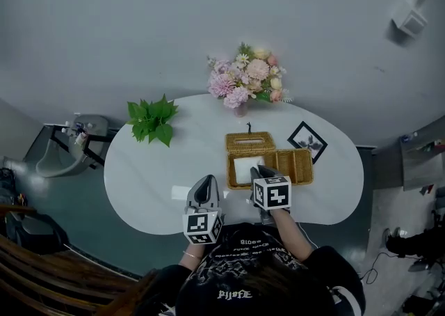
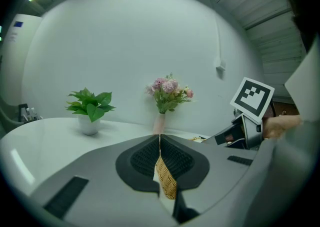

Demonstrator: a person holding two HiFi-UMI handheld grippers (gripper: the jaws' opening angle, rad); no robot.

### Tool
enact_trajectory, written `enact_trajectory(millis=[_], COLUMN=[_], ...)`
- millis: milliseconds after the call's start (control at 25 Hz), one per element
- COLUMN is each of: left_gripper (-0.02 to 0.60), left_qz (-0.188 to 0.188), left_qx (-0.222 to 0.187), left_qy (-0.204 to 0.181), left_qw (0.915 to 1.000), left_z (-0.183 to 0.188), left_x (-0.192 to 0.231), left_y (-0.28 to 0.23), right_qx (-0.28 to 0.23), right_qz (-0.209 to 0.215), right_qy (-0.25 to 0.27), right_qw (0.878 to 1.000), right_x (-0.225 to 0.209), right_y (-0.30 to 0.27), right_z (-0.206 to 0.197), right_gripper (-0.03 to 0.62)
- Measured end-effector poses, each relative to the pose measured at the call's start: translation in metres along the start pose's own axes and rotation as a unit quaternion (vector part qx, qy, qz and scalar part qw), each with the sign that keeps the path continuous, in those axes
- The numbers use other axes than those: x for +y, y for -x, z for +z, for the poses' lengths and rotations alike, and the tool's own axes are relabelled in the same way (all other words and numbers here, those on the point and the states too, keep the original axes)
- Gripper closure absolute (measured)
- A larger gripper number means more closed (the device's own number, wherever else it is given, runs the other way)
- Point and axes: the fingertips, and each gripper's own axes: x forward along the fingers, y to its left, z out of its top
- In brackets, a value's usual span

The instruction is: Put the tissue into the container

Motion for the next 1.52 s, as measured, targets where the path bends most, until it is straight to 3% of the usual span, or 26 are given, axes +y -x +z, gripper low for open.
enact_trajectory(millis=[720, 960, 1120, 1520], left_gripper=[0.555, 0.555, 0.555, 0.556], left_qz=[0.005, -0.003, -0.009, -0.033], left_qx=[0.014, 0.016, 0.016, 0.001], left_qy=[0.015, 0.012, 0.008, 0.006], left_qw=[0.9998, 0.9998, 0.9998, 0.9994], left_z=[-0.006, -0.007, -0.007, -0.001], left_x=[0.028, 0.025, 0.02, -0.006], left_y=[-0.02, -0.027, -0.026, -0.013], right_qx=[0.099, 0.105, 0.08, -0.042], right_qz=[-0.032, -0.042, -0.044, 0.024], right_qy=[0.022, 0.032, 0.029, 0.032], right_qw=[0.994, 0.993, 0.995, 0.998], right_x=[-0.013, -0.017, -0.02, -0.001], right_y=[-0.025, -0.026, -0.023, 0.016], right_z=[-0.003, -0.007, -0.003, 0.013], right_gripper=[0.498, 0.385, 0.355, 0.341])
